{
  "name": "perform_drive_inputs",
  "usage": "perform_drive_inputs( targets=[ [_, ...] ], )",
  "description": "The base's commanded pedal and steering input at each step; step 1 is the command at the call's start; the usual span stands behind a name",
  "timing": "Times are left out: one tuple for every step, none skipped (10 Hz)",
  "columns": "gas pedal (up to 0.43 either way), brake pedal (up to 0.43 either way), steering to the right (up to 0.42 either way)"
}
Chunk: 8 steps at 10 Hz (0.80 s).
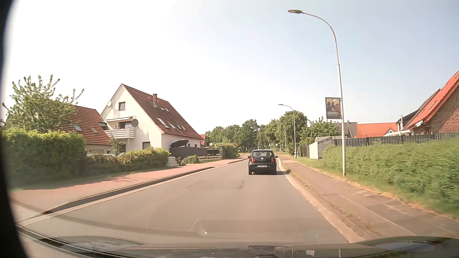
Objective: Follow the waypoints while adhering to traffic rules and regulations
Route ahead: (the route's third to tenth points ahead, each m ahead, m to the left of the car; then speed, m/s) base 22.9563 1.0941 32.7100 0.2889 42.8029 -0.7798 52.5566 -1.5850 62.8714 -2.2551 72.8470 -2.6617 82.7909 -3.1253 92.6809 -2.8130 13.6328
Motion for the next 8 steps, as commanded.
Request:
perform_drive_inputs(
  targets=[
    [0.177,0.0,0.023],
    [0.169,0.0,0.023],
    [0.169,0.0,0.022],
    [0.157,0.0,0.022],
    [0.15,0.0,0.021],
    [0.138,0.0,0.02],
    [0.138,0.0,0.018],
    [0.138,0.0,0.017]
  ],
)
